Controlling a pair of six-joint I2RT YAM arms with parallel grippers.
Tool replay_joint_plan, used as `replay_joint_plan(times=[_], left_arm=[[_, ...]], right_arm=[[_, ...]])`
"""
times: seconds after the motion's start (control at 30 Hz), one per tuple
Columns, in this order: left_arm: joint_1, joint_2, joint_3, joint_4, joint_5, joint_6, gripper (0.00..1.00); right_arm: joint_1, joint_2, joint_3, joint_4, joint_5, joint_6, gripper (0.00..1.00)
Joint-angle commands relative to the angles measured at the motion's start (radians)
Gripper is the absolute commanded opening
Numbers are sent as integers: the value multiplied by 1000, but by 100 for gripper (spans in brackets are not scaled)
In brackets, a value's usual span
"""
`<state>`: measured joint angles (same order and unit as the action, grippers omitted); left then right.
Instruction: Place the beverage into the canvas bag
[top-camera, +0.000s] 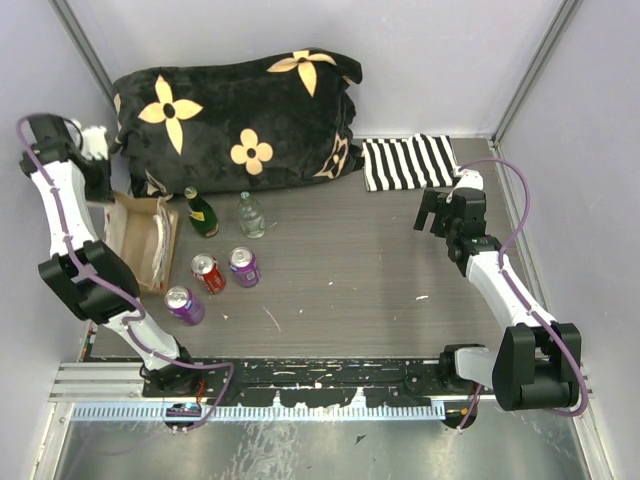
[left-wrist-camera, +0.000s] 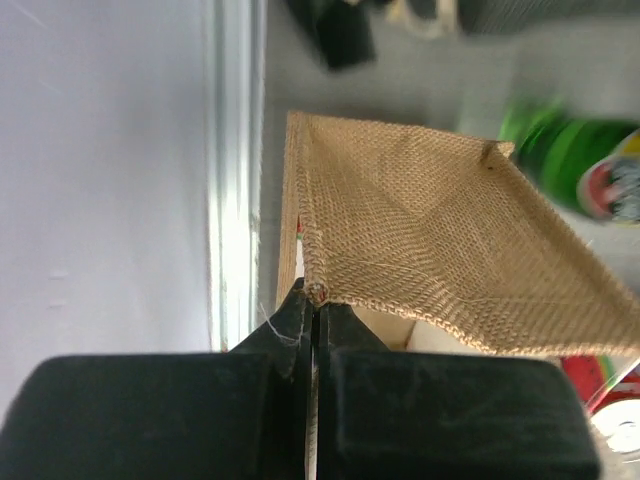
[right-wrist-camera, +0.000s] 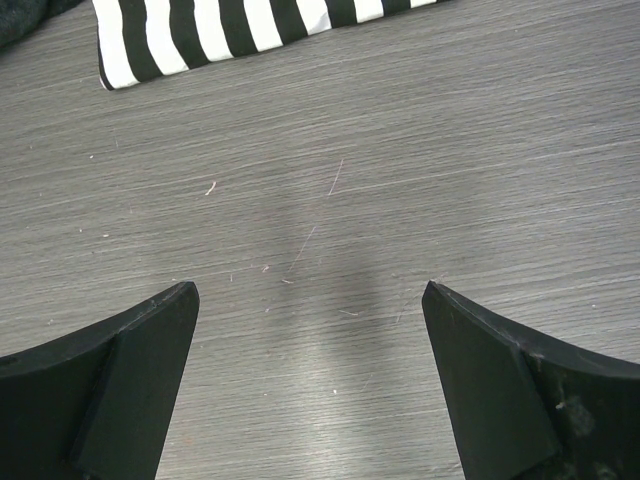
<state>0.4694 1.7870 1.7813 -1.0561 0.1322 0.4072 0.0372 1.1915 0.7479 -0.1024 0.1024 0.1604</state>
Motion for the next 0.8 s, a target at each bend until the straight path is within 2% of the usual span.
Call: replay_joint_plan(times=[0.0,0.1,0.2,0.33,0.4,0.6,0.77], left_arm=[[-1,-69,311,-152,148,-88,0],[0,-100,460,-160,241,-149,0],[-1,-152,518,-81,365,-257,0],[-5,-269,419,203,540,-494,0],[-34,-324,338,385,571,-619,0],[-266,-392,233,646,522,-812,0],[-523,-397,199,671,442,-885,0]], right_arm=[[-2,-29,15,26,7,11,100],[-2,-41,4,38,9,17,100],[-2,-50,-3,39,14,16,100],[-2,-68,-10,39,13,16,100],[-2,-75,-15,37,12,18,100],[-2,-104,-33,34,7,26,100],[-2,-140,-47,30,12,36,100]])
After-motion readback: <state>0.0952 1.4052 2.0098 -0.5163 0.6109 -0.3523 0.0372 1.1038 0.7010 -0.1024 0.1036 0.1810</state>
